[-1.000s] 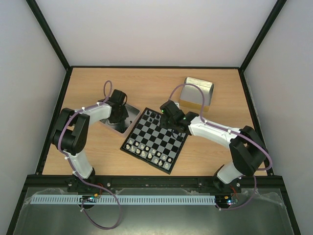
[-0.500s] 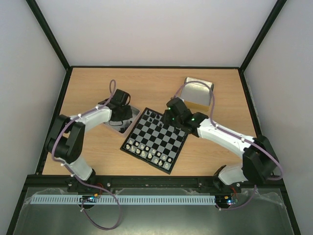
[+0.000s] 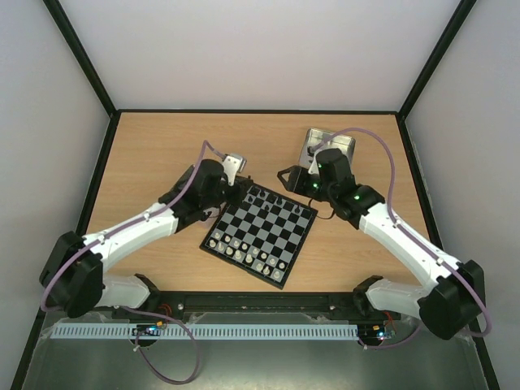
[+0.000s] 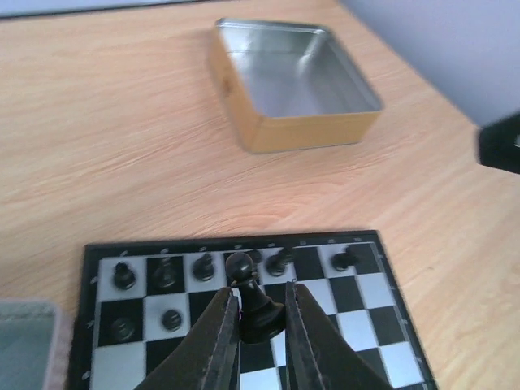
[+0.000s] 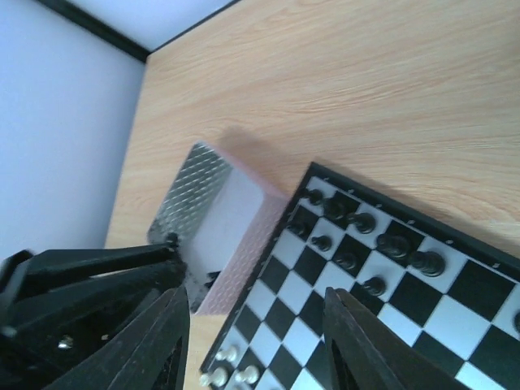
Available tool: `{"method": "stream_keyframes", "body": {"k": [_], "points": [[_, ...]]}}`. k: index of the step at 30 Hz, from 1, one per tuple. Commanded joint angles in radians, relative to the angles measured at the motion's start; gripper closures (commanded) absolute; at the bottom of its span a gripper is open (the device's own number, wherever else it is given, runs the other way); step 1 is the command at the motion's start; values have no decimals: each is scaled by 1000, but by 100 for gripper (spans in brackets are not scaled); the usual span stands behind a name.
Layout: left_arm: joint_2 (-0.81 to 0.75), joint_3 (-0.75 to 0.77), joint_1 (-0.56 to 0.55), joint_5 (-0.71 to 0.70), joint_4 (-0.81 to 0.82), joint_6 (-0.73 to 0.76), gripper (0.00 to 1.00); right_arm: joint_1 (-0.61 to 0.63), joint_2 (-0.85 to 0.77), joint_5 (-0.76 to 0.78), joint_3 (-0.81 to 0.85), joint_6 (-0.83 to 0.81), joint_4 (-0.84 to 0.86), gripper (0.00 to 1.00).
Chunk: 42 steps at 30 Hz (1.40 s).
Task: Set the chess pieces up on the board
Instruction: Place the chess piece on the chessboard.
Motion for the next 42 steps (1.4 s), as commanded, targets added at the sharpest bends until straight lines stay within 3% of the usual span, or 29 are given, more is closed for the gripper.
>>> {"method": "stream_keyframes", "body": {"k": [1, 8, 16, 29, 33, 38, 42], "points": [[-74, -100, -35, 152, 281, 161, 92, -9, -70, -163, -6, -23, 9, 54], [-76, -122, -99, 263, 395, 438, 93, -9, -83, -251, 40, -83, -73, 52], [-51, -91, -117, 330, 336, 670, 93, -9, -76, -297, 41, -165, -151, 54], [-55, -102, -117, 406, 343, 751, 93, -9, -85, -399, -38, -124, -69, 79], [-57, -104, -117, 412, 344, 748, 92, -9, -85, -397, -55, -116, -42, 93], [-61, -112, -117, 382, 370, 706, 84, -9, -92, -368, -73, -90, -16, 98], [-68, -128, -117, 296, 405, 628, 58, -9, -112, -277, -78, -91, -3, 98]]}}
